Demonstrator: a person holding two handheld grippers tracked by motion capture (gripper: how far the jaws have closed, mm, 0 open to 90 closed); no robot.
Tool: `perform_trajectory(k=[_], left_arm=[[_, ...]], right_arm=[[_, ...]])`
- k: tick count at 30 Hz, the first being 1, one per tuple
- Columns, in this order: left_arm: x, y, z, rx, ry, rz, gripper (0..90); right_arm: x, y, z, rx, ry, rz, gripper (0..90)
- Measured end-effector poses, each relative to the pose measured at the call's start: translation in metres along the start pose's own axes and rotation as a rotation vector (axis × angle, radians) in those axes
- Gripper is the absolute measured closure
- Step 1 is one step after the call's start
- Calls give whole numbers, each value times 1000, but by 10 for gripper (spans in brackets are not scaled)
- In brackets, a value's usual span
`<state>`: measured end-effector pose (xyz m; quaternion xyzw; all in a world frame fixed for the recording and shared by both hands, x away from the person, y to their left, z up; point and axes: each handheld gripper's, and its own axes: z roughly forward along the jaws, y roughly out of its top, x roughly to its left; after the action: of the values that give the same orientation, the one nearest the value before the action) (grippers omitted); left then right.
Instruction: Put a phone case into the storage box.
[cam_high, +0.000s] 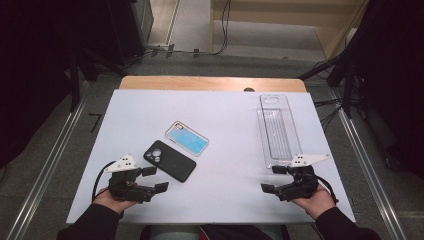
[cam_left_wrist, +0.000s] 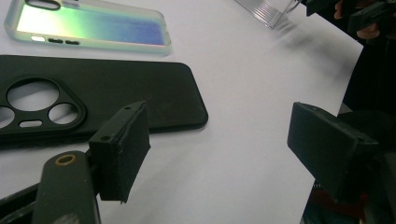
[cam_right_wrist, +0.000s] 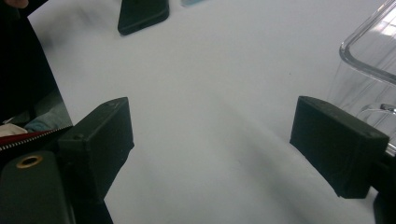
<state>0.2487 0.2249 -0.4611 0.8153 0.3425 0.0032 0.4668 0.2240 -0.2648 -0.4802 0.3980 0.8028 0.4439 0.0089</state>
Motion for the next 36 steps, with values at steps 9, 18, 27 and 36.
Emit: perform_trajectory(k=[9,18,27,36], left_arm=[[1,0,-1,4,2,-13,213],[0,0,-1,15,1,-15,214],[1,-1,-2,5,6,-18,214],[1,-1,-2,5,6,-18,214]], right_arm=[[1,0,1,17,-3,-6,114],[2,1,0,16,-3,-12,114],[1,2,1,23,-10,-12,114],[2,2,1,20,-13,-8,114]])
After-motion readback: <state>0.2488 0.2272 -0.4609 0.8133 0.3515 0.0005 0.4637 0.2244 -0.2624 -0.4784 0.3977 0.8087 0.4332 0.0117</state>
